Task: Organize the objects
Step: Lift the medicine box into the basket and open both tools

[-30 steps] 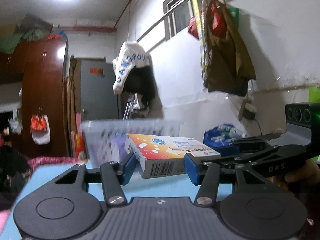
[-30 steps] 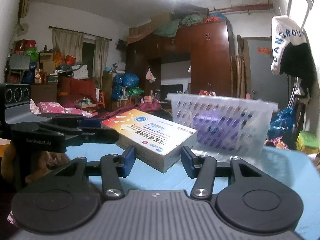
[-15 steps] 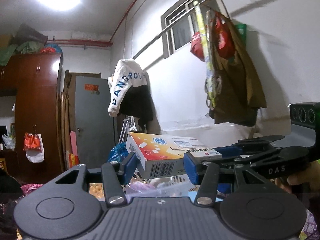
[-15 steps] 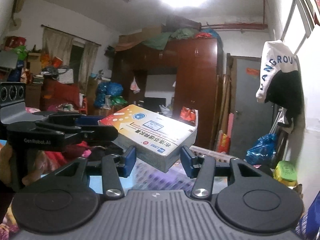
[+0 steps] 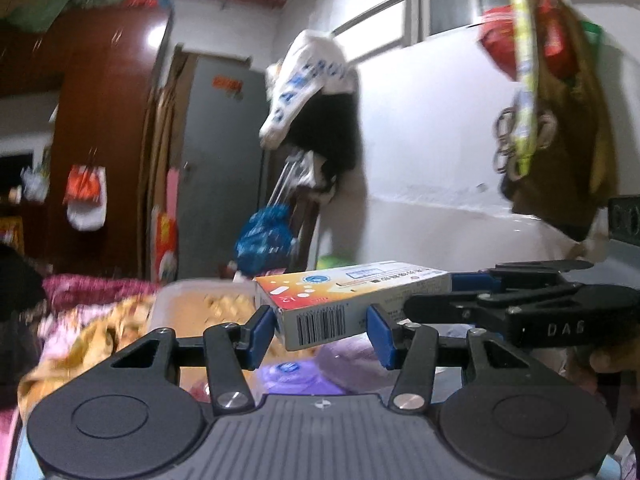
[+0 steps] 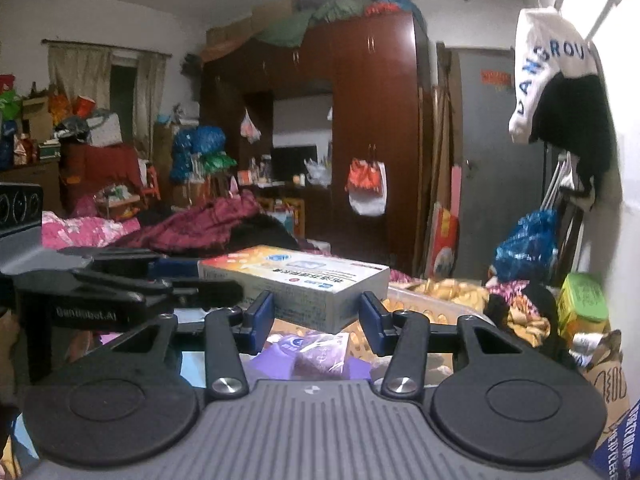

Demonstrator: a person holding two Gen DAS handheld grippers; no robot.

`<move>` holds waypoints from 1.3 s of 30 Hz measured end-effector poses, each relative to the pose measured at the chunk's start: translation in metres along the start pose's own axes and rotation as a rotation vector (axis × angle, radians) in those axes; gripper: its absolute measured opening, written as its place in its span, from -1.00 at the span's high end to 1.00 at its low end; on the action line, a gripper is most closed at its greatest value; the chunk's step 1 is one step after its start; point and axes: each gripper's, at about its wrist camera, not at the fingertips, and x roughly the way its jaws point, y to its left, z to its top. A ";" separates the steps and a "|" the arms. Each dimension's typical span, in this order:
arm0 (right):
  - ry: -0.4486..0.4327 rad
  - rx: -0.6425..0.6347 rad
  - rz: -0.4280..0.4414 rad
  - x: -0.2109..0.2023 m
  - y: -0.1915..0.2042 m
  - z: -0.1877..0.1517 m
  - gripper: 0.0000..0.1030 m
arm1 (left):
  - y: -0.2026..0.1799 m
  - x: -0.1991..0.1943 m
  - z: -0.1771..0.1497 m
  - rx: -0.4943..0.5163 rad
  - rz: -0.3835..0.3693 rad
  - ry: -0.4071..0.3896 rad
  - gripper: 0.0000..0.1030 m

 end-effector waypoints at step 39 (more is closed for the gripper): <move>-0.011 0.073 -0.149 -0.065 -0.012 0.007 -1.00 | -0.030 -0.078 0.039 0.081 0.233 0.083 -0.79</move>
